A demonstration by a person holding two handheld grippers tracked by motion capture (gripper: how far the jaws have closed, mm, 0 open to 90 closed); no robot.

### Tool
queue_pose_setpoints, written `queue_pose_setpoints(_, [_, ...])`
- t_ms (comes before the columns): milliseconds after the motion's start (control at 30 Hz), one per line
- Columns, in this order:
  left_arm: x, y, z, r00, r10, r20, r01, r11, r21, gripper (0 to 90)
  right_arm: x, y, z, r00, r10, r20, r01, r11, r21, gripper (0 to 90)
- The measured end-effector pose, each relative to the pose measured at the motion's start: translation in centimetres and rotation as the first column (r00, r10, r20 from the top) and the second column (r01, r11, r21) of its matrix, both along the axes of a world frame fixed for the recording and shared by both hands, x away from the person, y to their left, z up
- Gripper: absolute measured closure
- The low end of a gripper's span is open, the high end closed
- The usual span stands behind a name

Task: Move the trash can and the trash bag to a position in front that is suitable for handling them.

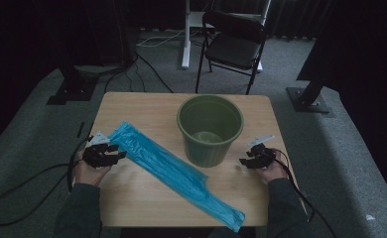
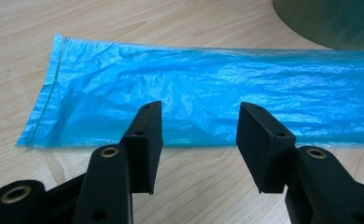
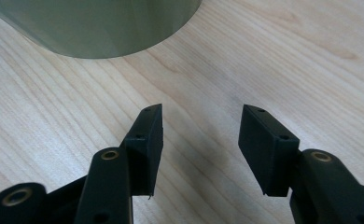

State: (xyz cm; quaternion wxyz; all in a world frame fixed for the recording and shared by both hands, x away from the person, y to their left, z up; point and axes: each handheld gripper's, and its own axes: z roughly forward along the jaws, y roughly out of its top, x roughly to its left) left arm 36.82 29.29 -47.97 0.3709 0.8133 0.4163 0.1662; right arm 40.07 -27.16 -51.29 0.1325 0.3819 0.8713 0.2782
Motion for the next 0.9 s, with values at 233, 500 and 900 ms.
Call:
queue_pose_setpoints(233, [-0.1,0.0,0.1,0.9999,0.009,0.007,-0.009,1.0,0.003,49.4,-0.3,0.0,0.4,0.9992,-0.002,0.04,0.002,1.0,0.003,49.5])
queue_pose_setpoints(500, [0.3,-0.9,-0.9,0.9988,-0.029,-0.038,0.028,0.9991,-0.031,49.5,-0.3,0.2,0.5,0.9985,0.008,0.054,-0.008,1.0,0.006,50.1])
queue_pose_setpoints(900, [1.1,-2.7,-2.4,0.994,-0.07,-0.085,0.072,0.9969,0.032,50.7,-0.4,0.6,0.6,0.998,0.019,0.061,-0.019,1.0,0.006,48.2])
